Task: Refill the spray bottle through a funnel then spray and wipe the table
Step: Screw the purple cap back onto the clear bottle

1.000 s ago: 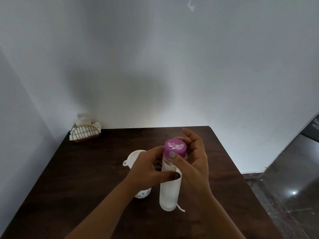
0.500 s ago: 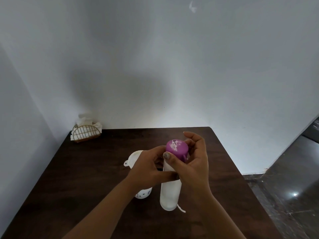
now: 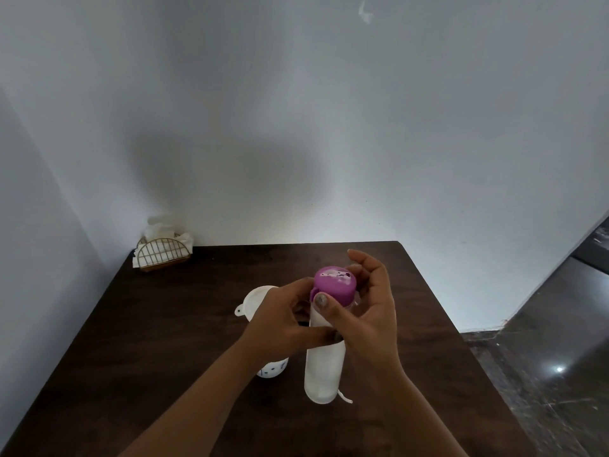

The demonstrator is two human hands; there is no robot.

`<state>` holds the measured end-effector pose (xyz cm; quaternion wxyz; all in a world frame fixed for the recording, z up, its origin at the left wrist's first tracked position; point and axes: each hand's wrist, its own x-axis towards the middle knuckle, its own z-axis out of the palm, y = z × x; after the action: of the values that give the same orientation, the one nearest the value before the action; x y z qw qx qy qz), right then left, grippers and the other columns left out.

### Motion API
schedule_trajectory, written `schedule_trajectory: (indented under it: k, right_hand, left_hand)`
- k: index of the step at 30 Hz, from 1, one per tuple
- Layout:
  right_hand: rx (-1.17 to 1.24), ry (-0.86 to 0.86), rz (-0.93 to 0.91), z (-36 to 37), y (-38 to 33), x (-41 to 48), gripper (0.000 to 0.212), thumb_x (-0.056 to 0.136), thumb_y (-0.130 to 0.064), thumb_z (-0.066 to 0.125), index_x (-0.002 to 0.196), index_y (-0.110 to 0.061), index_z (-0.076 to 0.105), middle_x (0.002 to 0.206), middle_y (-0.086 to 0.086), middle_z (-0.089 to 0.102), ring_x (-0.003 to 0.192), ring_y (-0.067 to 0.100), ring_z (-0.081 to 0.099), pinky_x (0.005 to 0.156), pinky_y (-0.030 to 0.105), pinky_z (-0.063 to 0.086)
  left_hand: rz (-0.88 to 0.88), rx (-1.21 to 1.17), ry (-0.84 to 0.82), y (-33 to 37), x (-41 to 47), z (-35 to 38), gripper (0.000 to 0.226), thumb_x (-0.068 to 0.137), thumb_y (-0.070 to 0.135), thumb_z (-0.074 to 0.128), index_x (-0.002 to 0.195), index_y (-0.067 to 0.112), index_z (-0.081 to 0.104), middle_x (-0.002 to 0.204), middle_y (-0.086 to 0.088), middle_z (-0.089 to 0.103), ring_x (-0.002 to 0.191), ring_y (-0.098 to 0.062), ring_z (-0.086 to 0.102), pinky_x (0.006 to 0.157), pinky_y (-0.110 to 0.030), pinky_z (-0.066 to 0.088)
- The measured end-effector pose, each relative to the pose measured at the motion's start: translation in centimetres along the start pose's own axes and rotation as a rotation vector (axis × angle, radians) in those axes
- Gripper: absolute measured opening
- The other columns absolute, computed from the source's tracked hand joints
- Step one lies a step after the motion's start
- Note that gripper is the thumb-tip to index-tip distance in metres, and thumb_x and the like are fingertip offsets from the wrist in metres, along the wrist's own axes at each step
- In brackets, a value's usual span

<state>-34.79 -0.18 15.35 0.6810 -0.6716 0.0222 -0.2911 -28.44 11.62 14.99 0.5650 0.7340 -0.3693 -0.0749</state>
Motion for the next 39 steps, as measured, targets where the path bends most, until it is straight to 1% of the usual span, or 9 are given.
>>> schedule_trajectory:
  k: [4,9,14,16,22,24,27,34,39]
  right_hand:
    - [0.129,-0.052,0.056,-0.1,0.0,-0.3,0.06,0.061,-0.031,0.072,0.117,-0.032,0.053,0.112,-0.003,0.065,0.104,0.02,0.064,0.08,0.034,0.057]
    - [-0.064,0.035,0.002,-0.2,-0.2,-0.1,0.066,0.056,-0.028,0.087,0.109,-0.034,0.049,0.098,-0.012,0.061,0.096,0.003,0.062,0.07,0.016,0.054]
    - [0.074,-0.04,0.042,-0.3,-0.1,-0.2,0.058,0.063,-0.028,0.076,0.115,-0.04,0.052,0.114,-0.005,0.062,0.105,0.015,0.063,0.078,0.03,0.056]
    - [0.068,-0.024,0.045,-0.4,0.0,-0.2,0.058,0.065,-0.023,0.077,0.116,-0.036,0.052,0.109,-0.011,0.066,0.102,0.014,0.064,0.077,0.029,0.057]
    - [-0.069,0.007,0.018,-0.2,-0.1,-0.1,0.07,0.055,-0.041,0.082,0.114,-0.036,0.046,0.099,-0.019,0.061,0.099,0.004,0.061,0.072,0.019,0.055]
    - [-0.051,-0.024,0.024,-0.2,0.1,-0.1,0.065,0.061,-0.034,0.08,0.117,-0.036,0.047,0.102,-0.026,0.06,0.102,0.004,0.061,0.076,0.023,0.056]
    - [-0.063,-0.01,0.007,-0.2,0.3,-0.1,0.05,0.069,-0.031,0.078,0.113,-0.035,0.053,0.105,-0.02,0.063,0.103,0.006,0.061,0.081,0.029,0.056]
    - [-0.183,0.076,-0.052,-0.1,0.5,-0.1,0.05,0.069,-0.01,0.078,0.101,-0.039,0.055,0.103,-0.019,0.06,0.097,-0.007,0.058,0.074,0.011,0.052]
    - [-0.221,0.093,-0.067,0.0,0.1,0.0,0.048,0.067,-0.016,0.079,0.101,-0.039,0.053,0.1,-0.02,0.059,0.094,-0.013,0.057,0.07,0.005,0.048]
  left_hand:
    - [-0.011,-0.005,0.0,-0.1,-0.1,0.2,0.06,0.063,0.015,0.084,0.112,0.032,0.054,0.104,0.005,0.068,0.094,-0.008,0.066,0.08,-0.023,0.055]
    - [0.003,0.006,-0.001,0.2,0.0,0.3,0.063,0.063,0.012,0.083,0.113,0.037,0.053,0.106,0.012,0.066,0.098,-0.006,0.064,0.079,-0.019,0.053]
    - [-0.015,0.002,0.0,-0.1,0.1,0.4,0.061,0.062,0.013,0.083,0.112,0.032,0.053,0.105,0.004,0.068,0.095,-0.01,0.066,0.08,-0.026,0.055]
    - [-0.034,0.003,-0.009,-0.2,0.1,0.4,0.06,0.063,0.013,0.083,0.113,0.027,0.054,0.106,-0.001,0.068,0.096,-0.014,0.066,0.083,-0.031,0.056]
    - [-0.016,0.056,-0.019,-0.1,0.2,0.3,0.06,0.062,0.01,0.083,0.106,0.037,0.053,0.1,0.016,0.064,0.096,-0.004,0.063,0.081,-0.018,0.052]
    - [-0.023,0.04,-0.013,-0.1,0.3,0.2,0.06,0.062,0.012,0.083,0.108,0.035,0.053,0.102,0.01,0.066,0.096,-0.007,0.064,0.082,-0.021,0.054]
    - [-0.023,0.02,-0.013,-0.1,0.3,0.2,0.06,0.064,0.011,0.082,0.111,0.034,0.053,0.104,0.003,0.068,0.096,-0.01,0.065,0.082,-0.024,0.054]
    - [-0.022,0.017,0.017,-0.2,0.2,0.8,0.062,0.065,0.006,0.08,0.11,0.037,0.05,0.101,0.012,0.064,0.096,0.0,0.063,0.079,-0.013,0.05]
    - [-0.029,0.019,0.019,-0.4,0.3,1.1,0.064,0.065,0.006,0.08,0.109,0.04,0.047,0.102,0.013,0.063,0.096,0.002,0.062,0.08,-0.012,0.049]
